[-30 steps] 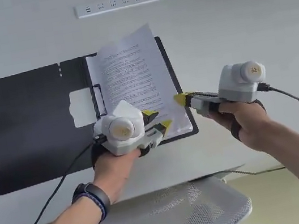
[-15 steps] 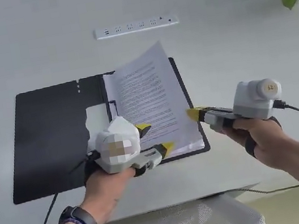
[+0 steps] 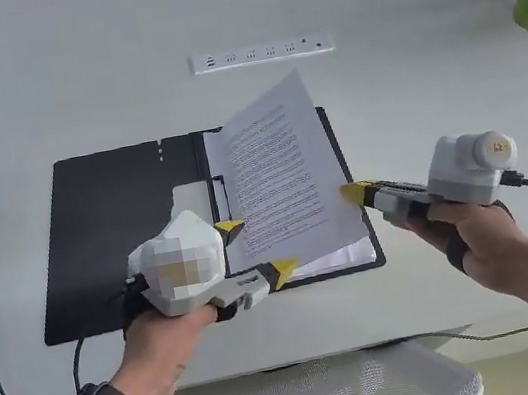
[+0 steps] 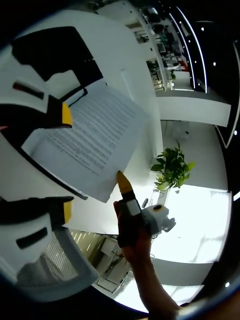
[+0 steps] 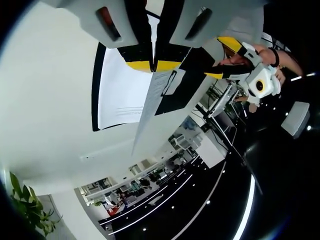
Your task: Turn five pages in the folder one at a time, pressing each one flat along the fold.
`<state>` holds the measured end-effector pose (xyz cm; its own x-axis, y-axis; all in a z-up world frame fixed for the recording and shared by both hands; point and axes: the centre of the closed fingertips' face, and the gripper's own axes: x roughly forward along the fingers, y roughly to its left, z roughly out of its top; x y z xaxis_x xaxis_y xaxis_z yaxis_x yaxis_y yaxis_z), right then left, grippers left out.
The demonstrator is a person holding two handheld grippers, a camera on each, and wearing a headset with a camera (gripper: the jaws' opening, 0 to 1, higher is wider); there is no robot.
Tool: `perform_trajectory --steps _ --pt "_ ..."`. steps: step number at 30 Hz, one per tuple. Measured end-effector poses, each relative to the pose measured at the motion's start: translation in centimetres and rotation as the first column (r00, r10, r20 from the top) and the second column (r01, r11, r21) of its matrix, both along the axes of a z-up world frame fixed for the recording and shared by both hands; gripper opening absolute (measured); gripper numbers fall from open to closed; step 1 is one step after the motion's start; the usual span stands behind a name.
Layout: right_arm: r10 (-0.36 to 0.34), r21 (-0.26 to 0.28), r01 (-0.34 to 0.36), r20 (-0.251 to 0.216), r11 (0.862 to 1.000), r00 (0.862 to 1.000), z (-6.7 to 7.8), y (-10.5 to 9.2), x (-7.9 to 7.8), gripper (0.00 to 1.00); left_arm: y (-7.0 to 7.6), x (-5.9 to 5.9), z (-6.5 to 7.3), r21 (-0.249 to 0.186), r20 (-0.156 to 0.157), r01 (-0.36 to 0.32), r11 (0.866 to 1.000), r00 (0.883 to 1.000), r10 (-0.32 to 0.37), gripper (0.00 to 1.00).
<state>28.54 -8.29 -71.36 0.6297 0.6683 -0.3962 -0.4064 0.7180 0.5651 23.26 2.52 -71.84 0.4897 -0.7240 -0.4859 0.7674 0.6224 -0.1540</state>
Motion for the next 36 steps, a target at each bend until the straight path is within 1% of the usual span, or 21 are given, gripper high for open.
perform_trajectory --steps 1,2,4,6,8,10,12,14,17,20,25,31,35,36 --pt "0.000 0.004 0.000 0.005 1.000 1.000 0.3 0.2 0.0 0.00 0.6 -0.2 0.2 -0.001 0.001 -0.011 1.000 1.000 0.011 0.53" --pt "0.000 0.005 0.000 0.008 1.000 1.000 0.4 0.3 -0.1 0.00 1.0 -0.3 0.3 0.000 0.004 -0.015 1.000 1.000 0.015 0.54" --pt "0.002 0.013 -0.002 0.015 1.000 1.000 0.9 0.7 -0.1 0.00 2.0 -0.5 0.5 0.010 0.009 -0.029 1.000 1.000 0.029 0.54" --pt "0.005 0.037 -0.005 0.017 0.999 1.000 1.5 1.3 -0.2 0.00 3.0 -0.8 0.8 0.005 0.011 -0.041 0.999 0.999 0.041 0.56" --pt "0.011 0.064 -0.013 0.040 0.998 0.999 2.4 2.0 -0.3 0.00 4.0 -1.1 0.9 0.005 0.011 -0.057 0.998 0.998 0.057 0.57" --pt "0.009 0.073 -0.013 0.049 0.997 0.999 2.9 2.4 -0.3 0.00 5.0 -1.2 1.0 0.007 0.012 -0.074 0.997 0.997 0.074 0.58" --pt "0.009 0.096 -0.016 0.065 0.995 0.998 3.6 3.2 -0.3 0.00 6.0 -1.4 1.2 0.005 0.010 -0.090 0.996 0.996 0.090 0.60" --pt "0.012 0.105 -0.020 0.071 0.994 0.997 4.0 3.8 -0.1 0.00 6.8 -1.6 1.5 0.004 0.014 -0.103 0.995 0.995 0.102 0.61" --pt "0.027 0.116 -0.038 0.091 0.993 0.995 4.9 4.8 -0.1 0.00 8.0 -1.6 1.7 0.006 0.020 -0.119 0.993 0.993 0.119 0.63" --pt "0.053 0.126 -0.068 0.120 0.990 0.991 6.1 6.3 0.1 0.00 9.3 -1.8 2.1 0.003 0.025 -0.143 0.990 0.989 0.143 0.64" --pt "0.122 0.122 -0.142 0.158 0.982 0.980 7.5 9.5 0.2 0.00 11.0 -1.8 2.5 0.000 0.031 -0.176 0.984 0.984 0.176 0.66" --pt "0.180 0.125 -0.202 0.170 0.971 0.969 8.1 12.7 0.2 0.00 13.2 -2.0 2.6 -0.002 0.027 -0.215 0.977 0.976 0.215 0.69" --pt "0.222 0.122 -0.244 0.167 0.962 0.961 8.1 15.1 0.2 0.00 15.1 -2.2 2.5 -0.007 0.022 -0.257 0.966 0.966 0.257 0.71" --pt "0.230 0.122 -0.251 0.165 0.960 0.959 8.0 15.6 0.3 0.00 15.4 -2.3 2.5 -0.006 0.022 -0.263 0.965 0.964 0.263 0.71"
